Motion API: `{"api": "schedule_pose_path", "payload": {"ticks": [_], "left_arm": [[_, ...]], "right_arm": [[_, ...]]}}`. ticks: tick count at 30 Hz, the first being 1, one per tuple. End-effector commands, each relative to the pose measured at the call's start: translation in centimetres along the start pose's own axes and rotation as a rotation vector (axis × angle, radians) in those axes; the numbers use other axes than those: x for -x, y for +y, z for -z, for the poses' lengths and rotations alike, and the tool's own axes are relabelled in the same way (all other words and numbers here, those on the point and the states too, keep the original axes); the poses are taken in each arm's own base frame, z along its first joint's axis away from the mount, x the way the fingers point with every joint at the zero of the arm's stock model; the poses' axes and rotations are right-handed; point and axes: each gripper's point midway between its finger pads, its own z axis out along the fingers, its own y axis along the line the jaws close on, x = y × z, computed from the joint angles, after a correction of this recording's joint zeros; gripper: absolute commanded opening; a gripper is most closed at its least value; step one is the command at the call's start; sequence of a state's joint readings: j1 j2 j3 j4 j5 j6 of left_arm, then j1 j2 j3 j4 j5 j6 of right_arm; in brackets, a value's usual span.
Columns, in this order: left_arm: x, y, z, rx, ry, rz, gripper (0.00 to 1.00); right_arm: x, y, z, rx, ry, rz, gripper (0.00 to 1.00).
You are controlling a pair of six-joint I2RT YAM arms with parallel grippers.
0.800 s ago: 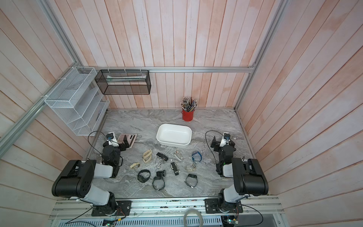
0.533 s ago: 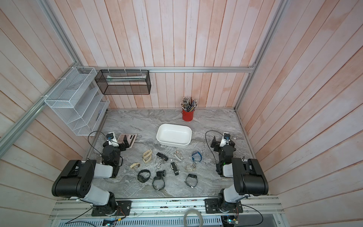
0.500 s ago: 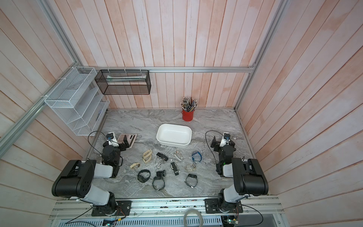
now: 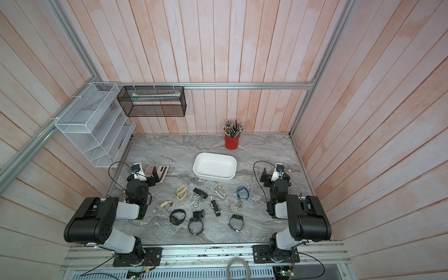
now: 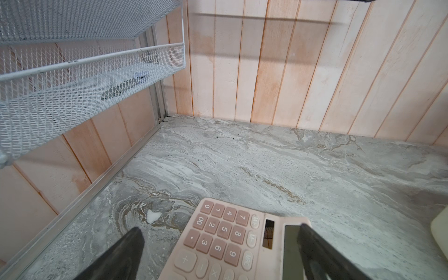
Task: Put the watch into the storage box
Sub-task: Pick up the watch at the center of the board.
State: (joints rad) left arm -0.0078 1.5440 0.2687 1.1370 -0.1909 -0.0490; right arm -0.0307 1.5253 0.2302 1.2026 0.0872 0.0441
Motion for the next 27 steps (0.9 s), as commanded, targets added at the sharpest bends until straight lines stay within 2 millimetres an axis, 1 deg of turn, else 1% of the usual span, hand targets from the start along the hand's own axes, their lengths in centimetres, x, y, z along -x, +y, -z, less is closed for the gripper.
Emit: {"api": "schedule_pose_path", "payload": {"ticks": [1, 14, 15, 17, 18, 20, 21, 22, 24, 25, 26, 27], "left_arm": [[0.4, -0.2, -0.2, -0.004, -0.008, 0.004, 1.0], [0.3, -0.2, -0.1, -0.004, -0.007, 0.004, 1.0], [0.4, -0.2, 0.0, -0.007, -0.011, 0.0, 1.0], [1.8, -0.8, 0.6, -0.028, -0.051, -0.019, 1.0], [2.5, -1.2, 0.5, -0.027, -0.035, -0.031, 1.0], [3.5, -1.4, -0.3, -0.003, 0.068, -0.002, 1.0], [4.4, -1.3, -0.4, 0.009, 0.107, 0.057, 1.0], [4.9, -1.5, -0.2, 0.006, 0.141, 0.087, 1.0], [6.9, -2.5, 0.8, -0.053, 0.128, 0.195, 1.0], [8.0, -3.1, 1.6, -0.098, 0.101, 0.243, 1.0], [8.8, -3.8, 2.5, -0.156, 0.07, 0.283, 1.0], [9.5, -4.4, 3.3, -0.21, 0.033, 0.322, 1.0]], "right_arm": [[0.8, 0.3, -0.3, 0.011, -0.017, 0.01, 0.98], [0.8, 0.3, -0.3, 0.01, -0.015, 0.009, 0.98], [1.0, -0.1, -0.2, -0.01, -0.026, 0.002, 0.98], [2.4, -1.1, 0.0, -0.083, -0.064, -0.024, 0.98], [2.8, -1.3, -0.2, -0.105, -0.037, -0.029, 0.98], [3.9, -1.6, -0.8, -0.142, 0.037, -0.057, 0.98], [4.7, -1.4, -1.0, -0.146, 0.066, -0.092, 0.98], [5.7, -1.1, -0.9, -0.142, 0.078, -0.111, 0.98], [8.1, -0.3, 0.0, -0.16, 0.038, -0.178, 0.98], [8.8, -0.5, 0.5, -0.178, 0.01, -0.259, 0.98], [8.4, -1.5, 1.3, -0.232, -0.005, -0.403, 0.98], [7.7, -1.7, 1.8, -0.227, -0.009, -0.475, 0.98]]}}
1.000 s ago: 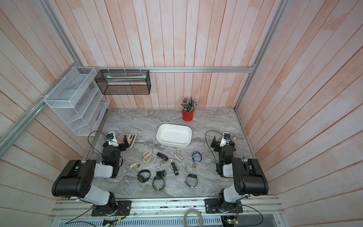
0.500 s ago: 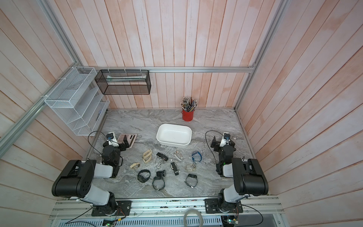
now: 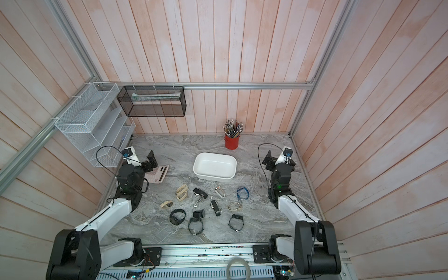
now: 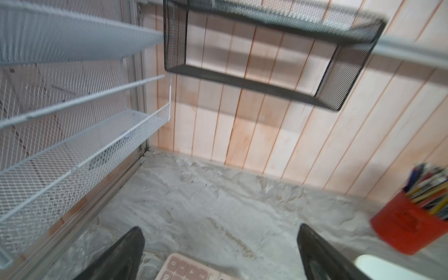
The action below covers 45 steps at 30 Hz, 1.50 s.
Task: Put the watch into the storage box
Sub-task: Pick up the watch at the center of the board.
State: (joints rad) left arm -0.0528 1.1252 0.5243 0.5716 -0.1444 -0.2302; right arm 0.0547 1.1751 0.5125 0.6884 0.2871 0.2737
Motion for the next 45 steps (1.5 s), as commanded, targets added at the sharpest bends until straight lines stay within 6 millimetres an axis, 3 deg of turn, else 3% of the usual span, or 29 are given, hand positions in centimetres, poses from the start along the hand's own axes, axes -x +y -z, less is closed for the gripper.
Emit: {"api": "schedule_pose_path", "payload": {"ticks": [1, 6, 9, 14, 18, 21, 25, 33, 45], "left_arm": [[-2.9, -1.8, 2.2, -0.13, 0.106, 0.166, 1.0], [-2.6, -4.7, 1.9, -0.255, 0.245, 0.171, 1.0], [-2.8, -6.6, 1.2, -0.332, 0.333, 0.177, 1.0], [-2.0, -12.0, 0.5, -0.498, 0.393, 0.089, 0.98], [-1.6, -15.9, 0.1, -0.58, 0.402, 0.019, 0.98], [-1.9, -18.8, 0.7, -0.645, 0.432, -0.038, 0.96], [-3.1, -21.7, 3.2, -0.699, 0.402, -0.181, 0.96], [-3.6, -23.2, 5.2, -0.741, 0.4, -0.202, 0.96], [-2.6, -24.7, 7.1, -0.802, 0.401, -0.186, 0.97]], "right_arm": [[-4.5, -2.9, 1.9, -0.098, 0.133, -0.222, 0.98], [-6.4, -2.4, 3.4, -0.036, 0.249, -0.16, 0.98], [-8.1, -1.6, 4.0, -0.013, 0.414, -0.124, 0.9], [-12.4, 0.3, 6.0, 0.069, 0.683, -0.11, 0.77], [-14.6, 1.4, 8.1, 0.068, 0.774, -0.078, 0.72], [-16.3, 2.3, 9.5, 0.078, 0.834, -0.092, 0.7], [-18.6, 3.3, 11.3, 0.104, 0.915, -0.096, 0.64], [-20.6, 3.5, 12.7, 0.092, 0.967, -0.088, 0.51], [-22.2, 3.9, 12.1, 0.07, 1.01, -0.047, 0.39]]}}
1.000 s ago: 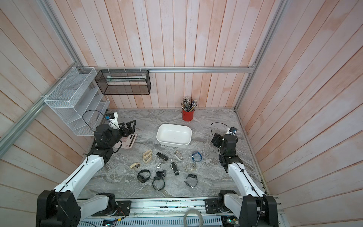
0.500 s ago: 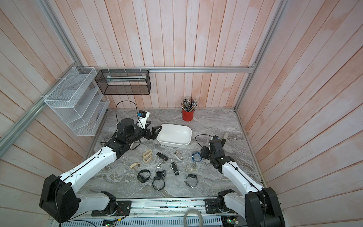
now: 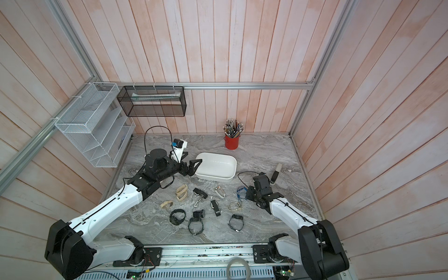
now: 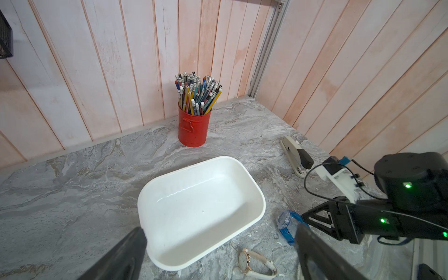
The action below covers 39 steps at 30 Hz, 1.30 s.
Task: Put the watch into the storage box
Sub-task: Pick up the watch at the center of the board, then place the watch in the storage box.
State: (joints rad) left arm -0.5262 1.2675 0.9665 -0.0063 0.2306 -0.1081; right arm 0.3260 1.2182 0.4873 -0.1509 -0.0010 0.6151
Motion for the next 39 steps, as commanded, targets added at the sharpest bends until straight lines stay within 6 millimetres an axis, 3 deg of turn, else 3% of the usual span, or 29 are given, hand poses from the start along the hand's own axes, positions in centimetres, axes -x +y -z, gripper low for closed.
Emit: {"api": "schedule_pose_path", "payload": {"ticks": [1, 7, 13, 18, 24, 27, 31, 35, 39], "left_arm": [[1.1, -0.8, 0.8, -0.018, -0.024, -0.015, 0.97], [1.3, -0.4, 0.9, 0.005, -0.015, -0.021, 0.98], [0.6, -0.4, 1.0, 0.01, -0.01, 0.002, 0.98], [0.8, -0.4, 1.2, 0.011, -0.006, 0.0, 1.0], [0.5, -0.4, 2.0, 0.02, 0.011, -0.02, 1.0], [-0.3, -0.2, 2.5, 0.036, 0.017, -0.023, 1.0], [-0.3, 0.4, 3.0, 0.078, 0.02, -0.053, 1.0], [-0.2, 1.2, 3.6, 0.136, 0.024, -0.04, 1.0], [-1.3, 1.4, 4.2, 0.151, 0.046, -0.036, 1.0]], "right_arm": [[0.2, 0.1, -0.5, -0.015, 0.007, -0.01, 0.38], [-0.3, 0.4, -1.5, -0.015, 0.009, 0.0, 0.28], [0.1, 0.4, -1.8, -0.034, 0.006, 0.043, 0.0], [1.2, 0.3, -1.1, -0.08, -0.015, 0.092, 0.0], [4.3, 1.1, 2.2, -0.135, -0.076, 0.182, 0.0], [6.4, 2.8, 4.6, -0.138, -0.142, 0.213, 0.0], [9.1, 7.3, 6.8, -0.077, -0.221, 0.25, 0.0], [10.8, 11.9, 6.4, -0.056, -0.235, 0.336, 0.0], [12.0, 16.1, 5.1, -0.01, -0.243, 0.387, 0.0]]}}
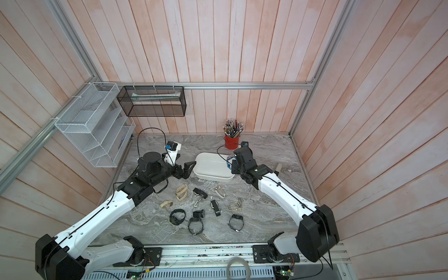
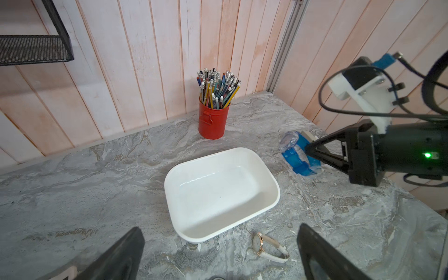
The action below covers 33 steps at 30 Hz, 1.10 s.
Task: Put the watch into the storage box
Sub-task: Place the watch in the storage box.
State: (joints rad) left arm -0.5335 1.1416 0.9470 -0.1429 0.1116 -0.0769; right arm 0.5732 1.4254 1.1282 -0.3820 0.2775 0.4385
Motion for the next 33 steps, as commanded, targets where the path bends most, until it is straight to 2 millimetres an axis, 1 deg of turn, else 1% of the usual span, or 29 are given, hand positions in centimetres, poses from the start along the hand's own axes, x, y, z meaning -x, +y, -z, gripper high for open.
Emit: {"api": "schedule_pose_path", "payload": {"ticks": [1, 3, 6, 8, 14, 20, 22, 25, 28, 33], "left_arm": [[-1.5, 0.6, 0.9, 0.043, 0.026, -0.013, 1.0], [-1.6, 0.9, 1.2, 0.062, 0.027, -0.022, 1.0], [-1.2, 1.3, 1.6, 0.091, 0.008, -0.046, 1.0], [-1.3, 1.7, 1.7, 0.116, 0.002, -0.054, 1.0], [-1.5, 1.8, 1.6, 0.117, 0.005, -0.068, 1.0], [-1.2, 2.0, 2.1, 0.134, -0.012, -0.066, 1.0], [-1.1, 1.8, 2.1, 0.125, -0.01, -0.059, 1.0], [-1.1, 1.6, 2.2, 0.12, 0.003, -0.046, 1.0], [-1.5, 1.8, 2.5, 0.13, 0.024, -0.033, 1.0], [-2.7, 2.1, 2.9, 0.145, 0.035, -0.018, 1.0]], "right_arm": [[0.7, 1.8, -1.7, 0.003, 0.012, 0.051, 0.0], [1.3, 2.8, -2.7, 0.028, 0.01, 0.052, 0.0], [1.3, 4.0, -4.5, 0.047, 0.028, 0.076, 0.0], [1.1, 4.5, -5.8, 0.048, 0.044, 0.094, 0.0], [-0.2, 5.1, -9.3, 0.03, 0.09, 0.128, 0.0], [-1.4, 6.2, -12.1, 0.053, 0.141, 0.163, 0.0], [-1.7, 6.3, -13.0, 0.047, 0.146, 0.167, 0.0], [-2.2, 5.9, -14.4, 0.017, 0.154, 0.164, 0.0], [-2.7, 5.9, -15.6, 0.016, 0.178, 0.172, 0.0], [-3.5, 5.8, -16.9, 0.009, 0.187, 0.171, 0.0]]}}
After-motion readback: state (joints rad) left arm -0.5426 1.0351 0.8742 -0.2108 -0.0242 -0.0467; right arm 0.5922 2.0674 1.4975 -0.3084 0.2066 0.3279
